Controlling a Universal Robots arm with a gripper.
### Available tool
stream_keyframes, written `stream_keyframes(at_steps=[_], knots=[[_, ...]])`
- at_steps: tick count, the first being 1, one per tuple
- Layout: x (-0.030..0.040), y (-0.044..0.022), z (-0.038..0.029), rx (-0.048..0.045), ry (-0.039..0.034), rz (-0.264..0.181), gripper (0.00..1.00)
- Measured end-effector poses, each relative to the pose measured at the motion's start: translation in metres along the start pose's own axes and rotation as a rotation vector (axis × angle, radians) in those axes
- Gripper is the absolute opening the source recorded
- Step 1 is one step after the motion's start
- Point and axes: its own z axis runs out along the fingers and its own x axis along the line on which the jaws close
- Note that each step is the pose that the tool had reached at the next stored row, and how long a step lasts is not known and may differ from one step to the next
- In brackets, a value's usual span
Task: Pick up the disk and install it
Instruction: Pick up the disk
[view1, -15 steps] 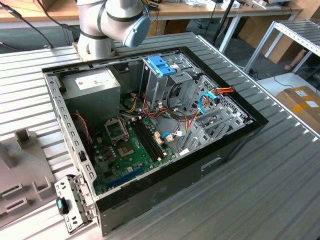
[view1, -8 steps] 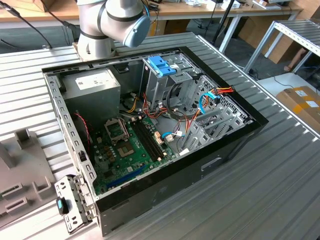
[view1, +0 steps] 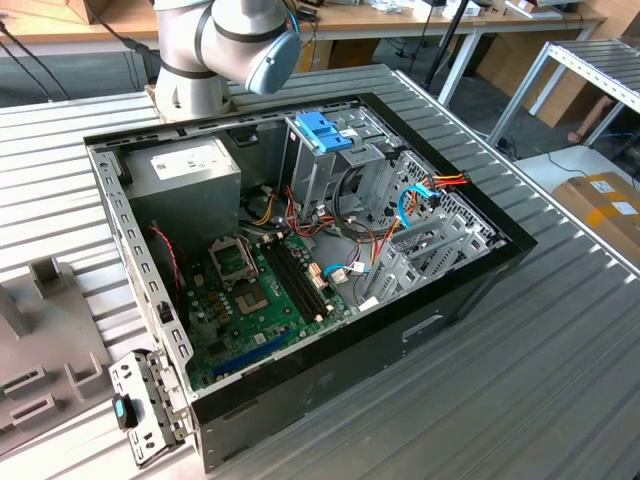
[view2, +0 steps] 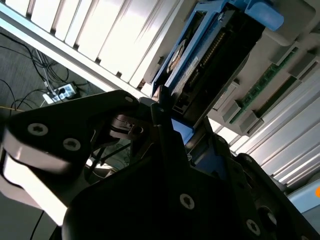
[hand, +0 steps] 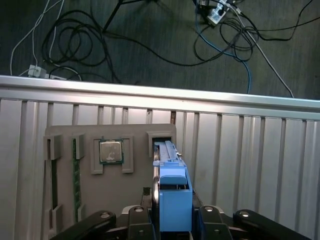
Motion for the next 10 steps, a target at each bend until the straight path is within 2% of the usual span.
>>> stream_keyframes(at_steps=[10], knots=[[-0.0017, -0.0005, -0.0258, -0.0001, 0.0000, 0.000, 0.37]])
